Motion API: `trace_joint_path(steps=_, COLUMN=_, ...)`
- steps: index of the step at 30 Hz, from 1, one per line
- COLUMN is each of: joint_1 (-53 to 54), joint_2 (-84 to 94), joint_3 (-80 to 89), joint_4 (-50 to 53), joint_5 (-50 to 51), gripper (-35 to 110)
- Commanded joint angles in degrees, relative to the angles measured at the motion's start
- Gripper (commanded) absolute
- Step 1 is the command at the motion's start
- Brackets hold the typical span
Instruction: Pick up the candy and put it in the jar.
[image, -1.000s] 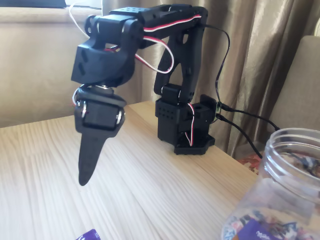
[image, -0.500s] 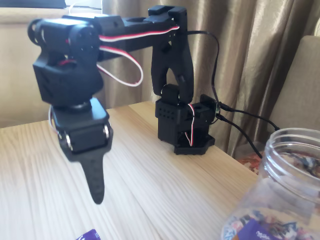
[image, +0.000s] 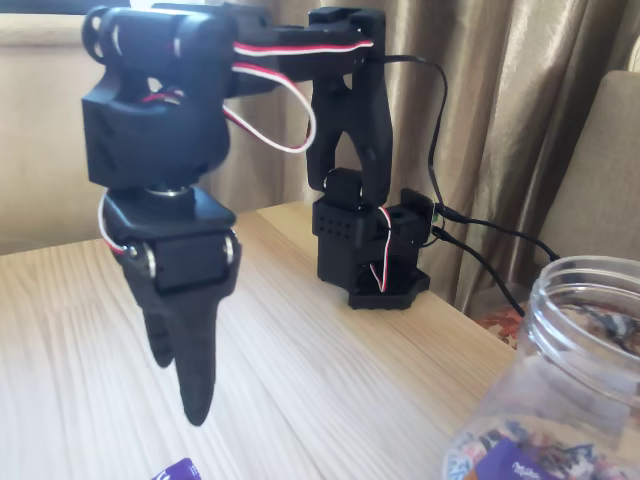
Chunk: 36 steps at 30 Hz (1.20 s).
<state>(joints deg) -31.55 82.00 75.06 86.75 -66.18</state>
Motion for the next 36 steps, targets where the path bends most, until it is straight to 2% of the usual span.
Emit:
trace_joint_path(steps=1, joint_1=-1.5, joint_2=2.3, joint_3=-0.4, joint_4=-2.0, joint_5=-0.2, gripper=43)
trace_joint_path(steps=18, joint_1=-1.8, joint_2=0.3, joint_3=9.0, joint_4=-15.6, joint_5=3.9, gripper=38)
trace_joint_path(steps=36, joint_1=-2.1, joint_2=-5.7, joint_3=8.7, joint_4=-20.9, joint_5=3.9, gripper=36)
